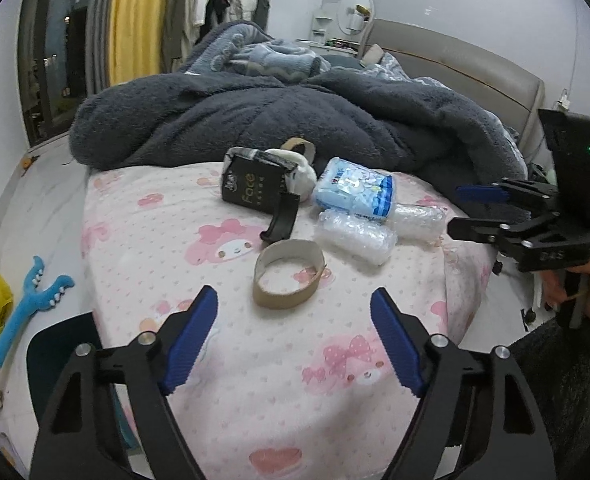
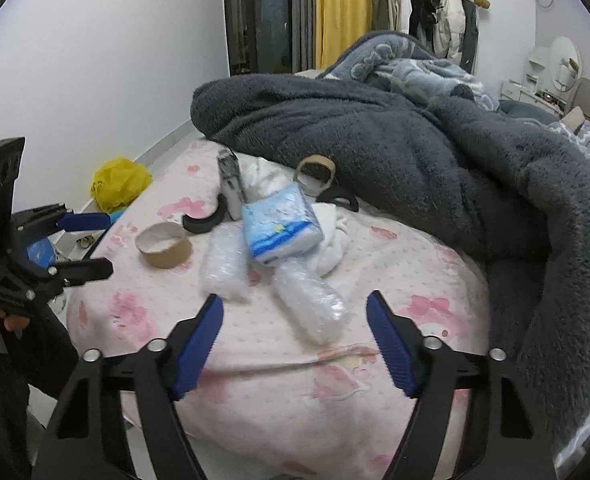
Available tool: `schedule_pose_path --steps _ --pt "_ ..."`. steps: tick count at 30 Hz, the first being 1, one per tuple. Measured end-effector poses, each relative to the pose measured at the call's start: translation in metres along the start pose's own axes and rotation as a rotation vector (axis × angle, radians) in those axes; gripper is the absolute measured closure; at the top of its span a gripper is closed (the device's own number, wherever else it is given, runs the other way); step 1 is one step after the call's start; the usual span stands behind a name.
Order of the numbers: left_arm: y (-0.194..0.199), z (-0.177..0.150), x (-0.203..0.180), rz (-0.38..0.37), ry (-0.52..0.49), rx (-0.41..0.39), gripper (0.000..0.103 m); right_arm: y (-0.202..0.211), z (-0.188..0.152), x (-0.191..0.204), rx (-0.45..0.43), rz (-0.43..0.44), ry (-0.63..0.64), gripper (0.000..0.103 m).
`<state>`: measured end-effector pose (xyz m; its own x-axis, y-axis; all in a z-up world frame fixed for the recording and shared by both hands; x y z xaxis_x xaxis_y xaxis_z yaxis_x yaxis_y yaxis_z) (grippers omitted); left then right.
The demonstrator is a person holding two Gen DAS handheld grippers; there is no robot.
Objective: Collect trash
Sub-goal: 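Grasp the brown tape roll core with the left gripper while the right gripper grasps bubble wrap, then carry the tape core with the left gripper over the green bin while the right carries bubble wrap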
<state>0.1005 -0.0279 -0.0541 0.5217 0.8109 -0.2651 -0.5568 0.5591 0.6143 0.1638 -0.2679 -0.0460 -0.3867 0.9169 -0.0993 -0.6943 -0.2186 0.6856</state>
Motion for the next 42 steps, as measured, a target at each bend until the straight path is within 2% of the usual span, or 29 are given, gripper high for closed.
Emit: schedule_pose_path --steps 5,8,10,16,18,21,22,25,29,33,38,42 --pt "-0.011 0.004 0.003 -0.019 -0.028 0.014 0.026 -0.014 -0.002 0.002 0.024 0.043 0.048 0.045" --pt "-0.02 0.009 0.006 -0.022 -0.06 0.03 0.029 -0.021 -0.003 0.004 0.027 0.033 0.067 0.045" --pt "-0.027 0.01 0.013 -0.041 -0.046 0.05 0.034 -0.023 0.0 0.002 0.02 0.029 0.067 0.045" --pt "-0.041 0.013 0.019 -0.105 -0.069 0.091 0.037 -0.039 0.004 -0.004 0.013 0.038 0.055 0.045" --pt "-0.045 0.014 0.018 -0.122 -0.083 0.102 0.044 -0.041 0.003 -0.002 0.021 0.053 0.065 0.046" --pt "-0.048 0.014 0.019 -0.122 -0.096 0.107 0.049 -0.047 0.001 0.003 0.041 0.058 0.086 0.054" --pt "-0.049 0.014 0.02 -0.125 -0.096 0.108 0.052 -0.048 0.001 0.005 0.044 0.065 0.09 0.062" --pt "-0.05 0.015 0.023 -0.132 -0.097 0.122 0.055 -0.046 0.004 0.009 0.037 0.076 0.088 0.064" --pt "-0.043 0.016 0.027 -0.14 -0.075 0.109 0.056 -0.038 0.005 0.016 0.02 0.059 0.092 0.065" --pt "-0.026 0.021 0.032 -0.143 -0.039 0.057 0.056 -0.027 0.007 0.017 -0.012 0.018 0.069 0.065" --pt "-0.008 0.029 0.036 -0.111 -0.011 0.008 0.056 -0.018 0.013 0.017 -0.035 -0.061 0.016 0.065" --pt "0.001 0.037 0.036 -0.093 -0.011 -0.026 0.056 -0.006 0.025 0.021 -0.072 -0.082 0.001 0.065"
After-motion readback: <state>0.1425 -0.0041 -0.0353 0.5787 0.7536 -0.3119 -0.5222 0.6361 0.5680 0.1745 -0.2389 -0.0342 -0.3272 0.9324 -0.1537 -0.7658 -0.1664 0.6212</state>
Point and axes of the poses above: each gripper's, at about its wrist camera, not at the fingertips, and y roughly against the way its jaws point, x to its left, z to its top, the point moved 1 cm from there along -y, roughly the way its jaws point, and after that the axes turned 12 degrees about -z, right-handed, at the moved point
